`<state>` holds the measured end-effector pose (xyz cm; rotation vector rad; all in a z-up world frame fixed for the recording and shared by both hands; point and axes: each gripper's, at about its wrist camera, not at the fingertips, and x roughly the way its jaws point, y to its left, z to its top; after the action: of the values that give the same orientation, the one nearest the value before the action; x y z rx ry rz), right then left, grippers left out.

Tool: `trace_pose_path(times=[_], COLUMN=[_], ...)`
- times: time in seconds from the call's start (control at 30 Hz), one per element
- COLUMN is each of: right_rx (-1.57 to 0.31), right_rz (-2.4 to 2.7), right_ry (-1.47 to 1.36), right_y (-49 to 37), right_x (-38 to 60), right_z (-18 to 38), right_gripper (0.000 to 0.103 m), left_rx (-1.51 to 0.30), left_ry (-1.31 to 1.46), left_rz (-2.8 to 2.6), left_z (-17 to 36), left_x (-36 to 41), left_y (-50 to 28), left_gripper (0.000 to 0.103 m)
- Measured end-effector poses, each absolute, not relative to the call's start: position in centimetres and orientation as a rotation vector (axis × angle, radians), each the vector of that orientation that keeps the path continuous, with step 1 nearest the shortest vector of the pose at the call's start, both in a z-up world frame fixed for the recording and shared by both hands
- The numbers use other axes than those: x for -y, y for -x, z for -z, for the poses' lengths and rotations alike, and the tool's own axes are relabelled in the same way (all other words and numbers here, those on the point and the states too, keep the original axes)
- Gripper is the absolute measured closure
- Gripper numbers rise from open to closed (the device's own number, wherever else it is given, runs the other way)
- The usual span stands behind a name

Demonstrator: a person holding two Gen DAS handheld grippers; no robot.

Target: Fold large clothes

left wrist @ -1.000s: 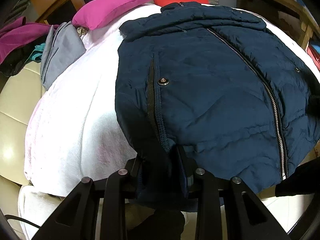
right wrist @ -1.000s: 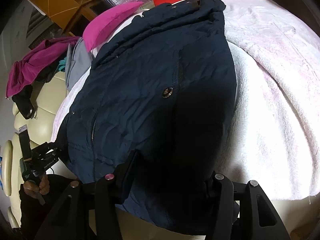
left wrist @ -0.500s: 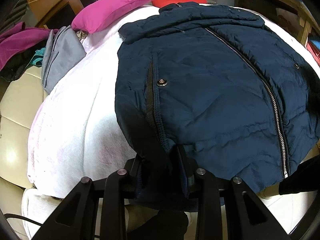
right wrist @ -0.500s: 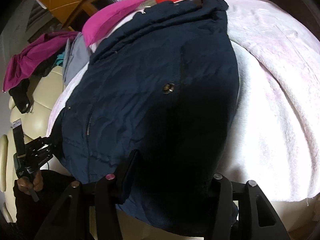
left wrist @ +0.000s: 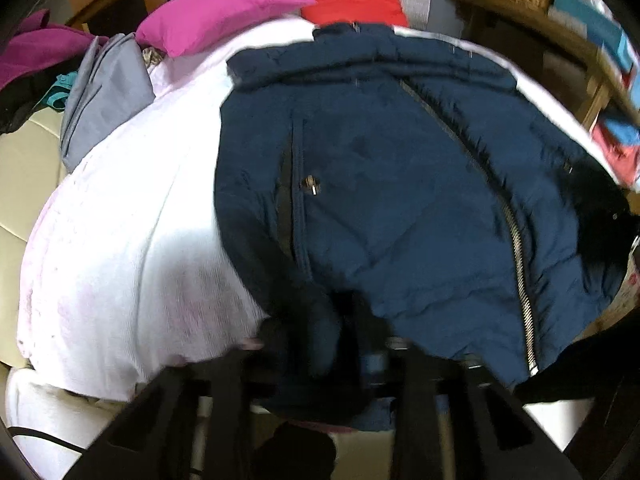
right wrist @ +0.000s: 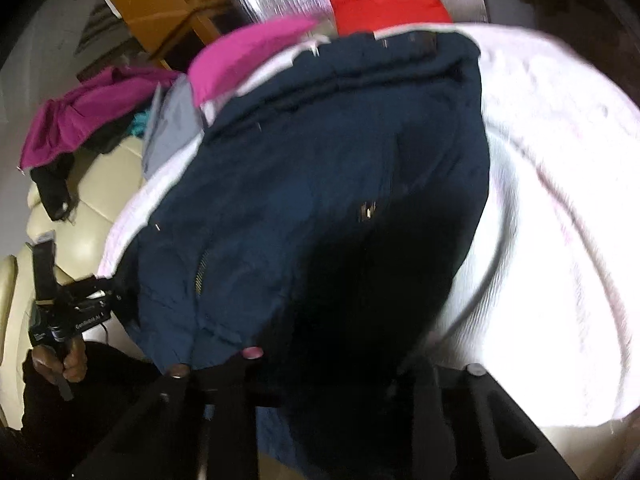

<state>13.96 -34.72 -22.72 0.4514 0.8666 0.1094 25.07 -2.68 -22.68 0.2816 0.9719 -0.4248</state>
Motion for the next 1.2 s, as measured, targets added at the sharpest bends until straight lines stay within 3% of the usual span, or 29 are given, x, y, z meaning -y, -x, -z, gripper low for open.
trace_pose_path(times=[0.23,0.5,0.77,1.2], right_rx=[-0.666,-0.494,-0.385,-0.368], right_rz=[-0.147,-0.125,-0.054,0.071], right_ry=[-0.543,-0.627,-0.712,-0.862], right_y=[-15.4,-21.2,-29.9,-41.3], right_x=[36.0,39.1,43.4,50.8], right_z=[18.6,14.8,13.8,17.1], right_gripper=[0.082,0.083,0.083,0.083], left_rx=[-0.843,-0.798,-0.769,-0.763], left_ry=[-0.131,0.144,0.294,0.271], left_rz=[0.540,0.537,0.444,0.245], left_z=[17.2,12.6,12.9,15.7], left_x=[2.7,2.6,3.5,5.2], left_y=[-27.0,-36.5,-45.5,-57.9], left_gripper=[0.088,0.090,0.090,0.091])
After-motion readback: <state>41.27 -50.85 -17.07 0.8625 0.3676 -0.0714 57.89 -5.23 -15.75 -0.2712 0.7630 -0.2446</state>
